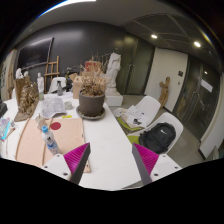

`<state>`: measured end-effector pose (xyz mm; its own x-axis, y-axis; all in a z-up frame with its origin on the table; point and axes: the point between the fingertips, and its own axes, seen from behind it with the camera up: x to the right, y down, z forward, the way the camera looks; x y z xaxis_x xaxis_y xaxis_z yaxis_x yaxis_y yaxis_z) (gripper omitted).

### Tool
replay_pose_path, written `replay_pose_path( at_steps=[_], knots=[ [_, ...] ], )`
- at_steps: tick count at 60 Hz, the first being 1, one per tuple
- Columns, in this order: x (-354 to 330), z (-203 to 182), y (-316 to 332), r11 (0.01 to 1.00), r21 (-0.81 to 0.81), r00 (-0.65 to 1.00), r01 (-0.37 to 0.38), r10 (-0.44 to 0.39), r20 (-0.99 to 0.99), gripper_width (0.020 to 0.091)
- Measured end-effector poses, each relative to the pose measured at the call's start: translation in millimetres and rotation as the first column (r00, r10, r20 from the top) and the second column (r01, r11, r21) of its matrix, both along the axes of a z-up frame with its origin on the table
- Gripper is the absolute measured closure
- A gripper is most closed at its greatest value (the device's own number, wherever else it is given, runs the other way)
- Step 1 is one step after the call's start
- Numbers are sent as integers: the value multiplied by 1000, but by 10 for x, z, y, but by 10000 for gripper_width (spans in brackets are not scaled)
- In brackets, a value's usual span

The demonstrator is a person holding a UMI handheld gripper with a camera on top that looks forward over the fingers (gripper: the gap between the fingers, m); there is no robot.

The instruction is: Pour water

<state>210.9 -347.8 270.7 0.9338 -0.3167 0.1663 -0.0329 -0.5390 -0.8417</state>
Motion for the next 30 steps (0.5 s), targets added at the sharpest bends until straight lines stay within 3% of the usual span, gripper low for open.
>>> replay_pose_path(
  at_steps=[8,15,30],
  knots=[
    [-243,-132,-6,998,-21,997,-59,58,-45,249],
    [-451,-499,67,991,-28,989,-131,129,-71,248],
    [-1536,-1075,224,945,0,939,-328,326,-108,244]
  ],
)
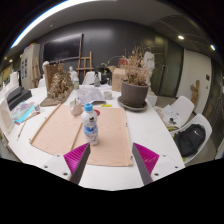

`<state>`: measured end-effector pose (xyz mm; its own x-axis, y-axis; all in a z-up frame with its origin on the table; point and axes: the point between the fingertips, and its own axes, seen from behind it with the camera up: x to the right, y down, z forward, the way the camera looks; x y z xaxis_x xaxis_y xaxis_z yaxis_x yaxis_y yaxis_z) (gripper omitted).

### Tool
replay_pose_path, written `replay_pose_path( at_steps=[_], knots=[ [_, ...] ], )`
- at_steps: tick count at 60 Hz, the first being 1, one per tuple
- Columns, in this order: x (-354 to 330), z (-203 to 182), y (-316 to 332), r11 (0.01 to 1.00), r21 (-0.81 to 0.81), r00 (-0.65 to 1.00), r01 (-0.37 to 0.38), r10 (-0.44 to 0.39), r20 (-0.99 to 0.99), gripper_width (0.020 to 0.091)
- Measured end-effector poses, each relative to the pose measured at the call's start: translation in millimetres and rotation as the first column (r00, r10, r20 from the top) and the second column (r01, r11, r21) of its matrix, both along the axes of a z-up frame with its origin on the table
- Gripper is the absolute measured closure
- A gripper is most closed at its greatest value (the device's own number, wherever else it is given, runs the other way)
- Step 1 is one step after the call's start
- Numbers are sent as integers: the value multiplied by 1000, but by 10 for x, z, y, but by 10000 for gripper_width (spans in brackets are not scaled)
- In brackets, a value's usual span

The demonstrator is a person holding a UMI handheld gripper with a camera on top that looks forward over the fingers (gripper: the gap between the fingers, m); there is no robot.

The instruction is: Pour water

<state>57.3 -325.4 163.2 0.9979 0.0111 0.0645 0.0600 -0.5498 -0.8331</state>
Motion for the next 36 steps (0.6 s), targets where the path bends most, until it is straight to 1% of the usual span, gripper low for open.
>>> replay_pose_path(
  at_steps=[4,11,25,33,35,36],
  knots=[
    [-288,-116,138,999,32,999,-39,39,-15,241],
    [-653,-293,548,991,112,997,-68,71,-28,244],
    [-872,-677,1458,979,203,999,-21,29,-36,246],
    [-900,-990,1760,981,193,999,18,-13,-29,367],
    [-914,-1053,1798,982,188,999,26,-20,-32,414],
    [-883,-1083,1845,982,189,999,28,-22,-34,454]
  ],
)
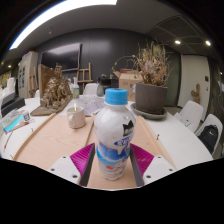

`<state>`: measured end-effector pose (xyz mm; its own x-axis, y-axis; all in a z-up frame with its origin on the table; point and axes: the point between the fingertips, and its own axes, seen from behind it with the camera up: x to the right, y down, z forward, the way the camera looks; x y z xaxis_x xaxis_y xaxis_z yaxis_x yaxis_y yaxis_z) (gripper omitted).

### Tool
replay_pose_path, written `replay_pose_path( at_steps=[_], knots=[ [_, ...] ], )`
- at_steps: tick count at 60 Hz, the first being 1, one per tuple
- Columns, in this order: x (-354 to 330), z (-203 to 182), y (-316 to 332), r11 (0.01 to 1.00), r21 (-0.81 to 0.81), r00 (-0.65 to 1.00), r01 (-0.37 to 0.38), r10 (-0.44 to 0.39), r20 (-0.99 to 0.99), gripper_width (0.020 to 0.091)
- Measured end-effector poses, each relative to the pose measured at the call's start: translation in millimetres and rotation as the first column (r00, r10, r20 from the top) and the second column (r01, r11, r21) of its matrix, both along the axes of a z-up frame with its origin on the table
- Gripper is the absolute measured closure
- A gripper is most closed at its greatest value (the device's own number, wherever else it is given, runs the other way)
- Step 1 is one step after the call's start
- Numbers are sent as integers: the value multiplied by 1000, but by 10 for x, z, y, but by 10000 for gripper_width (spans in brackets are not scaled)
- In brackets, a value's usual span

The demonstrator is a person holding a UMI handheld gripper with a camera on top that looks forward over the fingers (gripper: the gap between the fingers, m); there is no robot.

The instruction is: Pour water

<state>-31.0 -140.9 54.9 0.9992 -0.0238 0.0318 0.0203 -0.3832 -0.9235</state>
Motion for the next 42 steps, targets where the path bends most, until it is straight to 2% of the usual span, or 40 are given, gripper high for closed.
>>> replay_pose_path(
  at_steps=[2,3,7,15,21,28,42],
  knots=[
    [-3,1,-18,1000,6,1000,19,-19,-2,559],
    [10,15,-6,999,17,1000,29,-29,-1,588],
    [20,19,13,999,25,999,42,-41,-6,620],
    [65,13,-17,996,18,996,85,-85,10,749],
    [55,54,5,996,4,996,85,-85,36,749],
    [75,360,132,995,24,990,101,-103,98,747],
    [123,1188,863,994,84,854,65,-99,511,747]
  ],
)
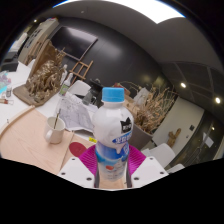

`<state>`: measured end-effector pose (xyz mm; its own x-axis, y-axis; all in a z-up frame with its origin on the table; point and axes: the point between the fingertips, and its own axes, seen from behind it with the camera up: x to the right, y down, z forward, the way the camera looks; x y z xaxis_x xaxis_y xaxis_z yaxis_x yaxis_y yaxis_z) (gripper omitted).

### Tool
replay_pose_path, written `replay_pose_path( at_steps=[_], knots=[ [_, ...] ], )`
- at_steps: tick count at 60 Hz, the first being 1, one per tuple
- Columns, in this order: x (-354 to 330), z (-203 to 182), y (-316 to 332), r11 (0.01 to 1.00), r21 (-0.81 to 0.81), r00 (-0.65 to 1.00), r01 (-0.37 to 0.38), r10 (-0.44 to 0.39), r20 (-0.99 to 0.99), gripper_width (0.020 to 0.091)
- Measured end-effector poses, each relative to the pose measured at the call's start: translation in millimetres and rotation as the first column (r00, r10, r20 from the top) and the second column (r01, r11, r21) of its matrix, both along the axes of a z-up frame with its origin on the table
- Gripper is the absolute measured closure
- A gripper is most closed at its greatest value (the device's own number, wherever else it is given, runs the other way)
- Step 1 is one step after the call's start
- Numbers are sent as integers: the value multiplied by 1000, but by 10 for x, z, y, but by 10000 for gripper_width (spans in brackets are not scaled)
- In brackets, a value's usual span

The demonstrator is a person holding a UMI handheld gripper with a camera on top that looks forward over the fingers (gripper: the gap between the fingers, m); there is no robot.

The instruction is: Pour water

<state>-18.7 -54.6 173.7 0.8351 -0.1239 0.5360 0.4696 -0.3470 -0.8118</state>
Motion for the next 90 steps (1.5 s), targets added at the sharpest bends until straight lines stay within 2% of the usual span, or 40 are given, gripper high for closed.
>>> replay_pose_path(
  at_steps=[10,21,36,44,50,57,62,67,72,78,90],
  knots=[
    [-130,369,657,999,0,894,-38,34,446,748],
    [-337,395,1244,995,-57,550,-87,96,830,751],
    [-562,198,1646,982,-142,151,-121,159,976,749],
    [-656,82,1727,973,-177,98,-151,193,976,750],
    [-650,41,1742,969,-180,179,-167,210,961,748],
    [-505,-4,1705,973,-159,523,-168,225,822,746],
    [-499,-29,1638,975,-130,798,-180,222,561,746],
    [-536,-89,1587,977,-105,945,-186,207,251,744],
    [-585,-207,1566,976,-99,980,-196,191,-56,744],
    [-595,-427,1565,971,-96,935,-218,180,-305,745],
    [-654,-885,1616,967,-90,866,-240,171,-470,742]
  ],
)
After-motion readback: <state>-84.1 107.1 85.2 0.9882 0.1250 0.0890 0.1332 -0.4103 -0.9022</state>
